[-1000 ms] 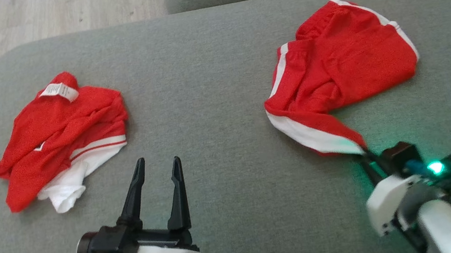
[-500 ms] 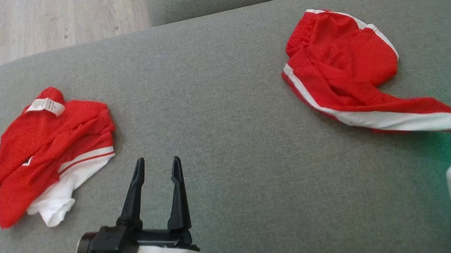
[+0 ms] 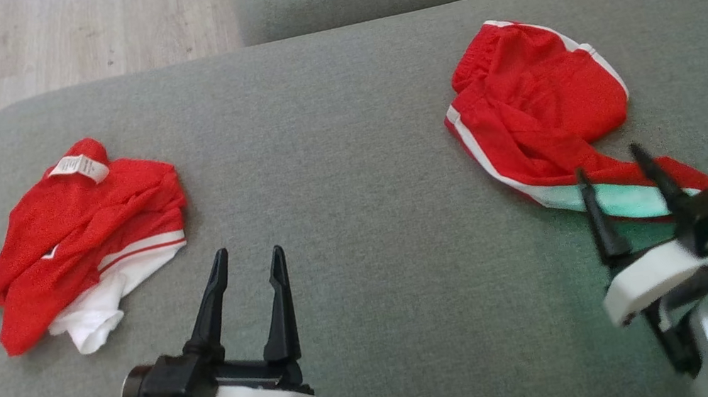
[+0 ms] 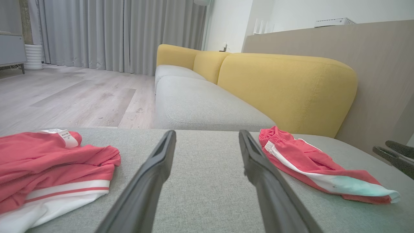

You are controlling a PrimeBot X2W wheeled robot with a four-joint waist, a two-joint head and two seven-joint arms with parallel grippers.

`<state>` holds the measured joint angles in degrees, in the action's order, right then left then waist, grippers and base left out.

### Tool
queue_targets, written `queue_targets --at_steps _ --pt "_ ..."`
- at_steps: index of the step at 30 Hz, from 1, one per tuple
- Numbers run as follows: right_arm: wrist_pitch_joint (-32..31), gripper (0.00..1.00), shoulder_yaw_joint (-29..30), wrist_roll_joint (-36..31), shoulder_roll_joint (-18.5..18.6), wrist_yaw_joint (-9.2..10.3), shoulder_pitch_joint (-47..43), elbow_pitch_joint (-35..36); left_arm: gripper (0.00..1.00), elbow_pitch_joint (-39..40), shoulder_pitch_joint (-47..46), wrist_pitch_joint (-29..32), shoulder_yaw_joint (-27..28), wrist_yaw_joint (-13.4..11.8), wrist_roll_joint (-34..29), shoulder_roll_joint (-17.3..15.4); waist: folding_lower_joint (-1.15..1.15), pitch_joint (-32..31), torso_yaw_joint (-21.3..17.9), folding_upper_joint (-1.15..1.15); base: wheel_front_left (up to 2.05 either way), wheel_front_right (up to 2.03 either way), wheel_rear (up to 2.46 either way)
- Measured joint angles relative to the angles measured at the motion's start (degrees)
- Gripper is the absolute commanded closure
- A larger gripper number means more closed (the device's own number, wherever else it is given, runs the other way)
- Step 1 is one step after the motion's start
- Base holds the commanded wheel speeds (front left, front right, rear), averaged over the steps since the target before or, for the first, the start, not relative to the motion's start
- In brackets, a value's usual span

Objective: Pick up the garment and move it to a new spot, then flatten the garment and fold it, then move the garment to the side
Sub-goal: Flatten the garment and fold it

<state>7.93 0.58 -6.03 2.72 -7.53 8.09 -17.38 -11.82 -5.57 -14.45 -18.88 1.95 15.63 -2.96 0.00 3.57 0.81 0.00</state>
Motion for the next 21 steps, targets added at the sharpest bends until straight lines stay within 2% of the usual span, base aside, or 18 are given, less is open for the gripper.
queue_targets --at_steps 2,9,15,21 --pt "1.40 0.00 -2.16 1.68 -0.01 0.00 -0.88 0.16 0.00 0.01 0.00 0.00 -0.16 0.01 0.00 0.00 0.00 0.21 0.39 0.00 0.00 0.00 0.00" --pt "2.72 0.00 -3.58 3.58 -0.03 0.00 0.09 -1.01 0.00 0.11 -0.07 0.00 -1.38 0.05 0.00 0.01 0.00 2.11 1.99 0.00 0.00 0.00 0.00" --pt "0.78 0.00 -3.90 2.79 0.02 0.00 7.12 -6.46 0.00 0.15 -1.99 0.00 -2.29 0.08 0.01 0.00 0.01 5.29 4.31 0.00 0.00 0.00 0.00" --pt "-1.41 0.00 -3.90 0.71 0.18 0.00 14.73 -15.01 0.00 0.23 -4.99 0.00 -4.63 -0.01 1.00 0.02 0.01 8.68 7.66 0.00 0.00 0.00 0.00"
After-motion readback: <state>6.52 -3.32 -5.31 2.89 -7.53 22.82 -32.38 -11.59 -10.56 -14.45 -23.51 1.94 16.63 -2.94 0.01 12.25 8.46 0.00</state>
